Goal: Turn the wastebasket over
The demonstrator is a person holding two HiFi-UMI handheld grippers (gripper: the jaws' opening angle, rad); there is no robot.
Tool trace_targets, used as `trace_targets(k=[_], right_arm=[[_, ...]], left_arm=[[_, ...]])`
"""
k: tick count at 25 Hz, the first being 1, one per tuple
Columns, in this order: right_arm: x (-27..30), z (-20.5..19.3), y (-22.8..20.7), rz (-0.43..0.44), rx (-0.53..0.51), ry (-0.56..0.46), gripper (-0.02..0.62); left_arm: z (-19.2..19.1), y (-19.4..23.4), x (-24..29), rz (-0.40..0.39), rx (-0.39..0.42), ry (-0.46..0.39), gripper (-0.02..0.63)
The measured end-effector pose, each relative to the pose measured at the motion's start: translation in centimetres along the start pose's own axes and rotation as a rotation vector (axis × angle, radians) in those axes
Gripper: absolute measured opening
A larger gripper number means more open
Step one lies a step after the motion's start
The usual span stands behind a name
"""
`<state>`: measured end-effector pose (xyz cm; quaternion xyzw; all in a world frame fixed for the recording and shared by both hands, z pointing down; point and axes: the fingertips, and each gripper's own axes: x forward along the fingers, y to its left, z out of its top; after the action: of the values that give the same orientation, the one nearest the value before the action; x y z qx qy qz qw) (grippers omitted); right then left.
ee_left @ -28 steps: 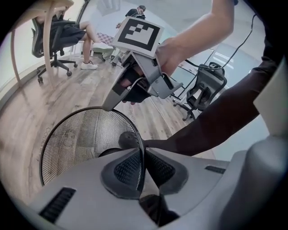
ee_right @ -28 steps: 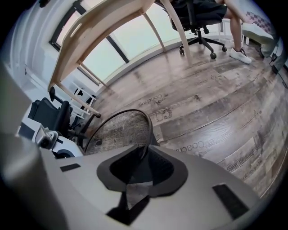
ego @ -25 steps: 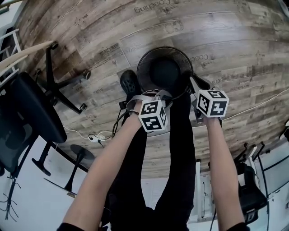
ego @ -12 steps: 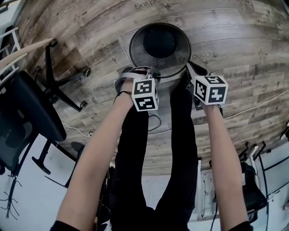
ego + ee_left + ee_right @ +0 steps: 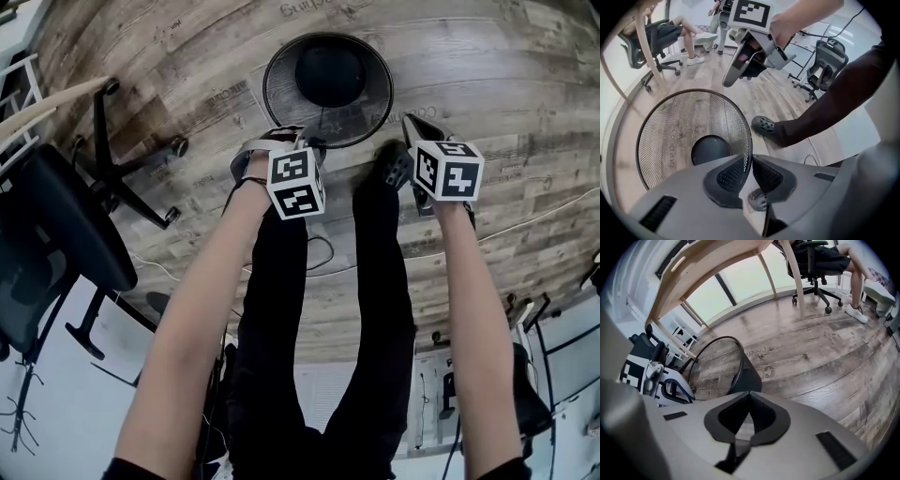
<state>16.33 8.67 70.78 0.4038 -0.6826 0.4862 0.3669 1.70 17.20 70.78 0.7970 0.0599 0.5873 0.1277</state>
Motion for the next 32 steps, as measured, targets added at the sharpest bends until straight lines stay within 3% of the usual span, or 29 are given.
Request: trace_targets(k=[10,24,32], right_arm=[[-6.6,1.5,3.4,0.020,-0.063,-0.009,0.032],[-24.5,11.4,11.3,-0.008,-0.278,-0.142,0.032],[-33.8,14.5,19.1,-0.097,-0.577,-0.201,0.032]], left_arm=[[2.3,-0.6,-7.0,0.081,-0.086,-0.069,0.060],[6.5,-1.9,-28.0,0.283,-0.202,-0.211,0.038],[7.0,-2.7,-40.5,0.417,-0.222,-0.310,0.018]])
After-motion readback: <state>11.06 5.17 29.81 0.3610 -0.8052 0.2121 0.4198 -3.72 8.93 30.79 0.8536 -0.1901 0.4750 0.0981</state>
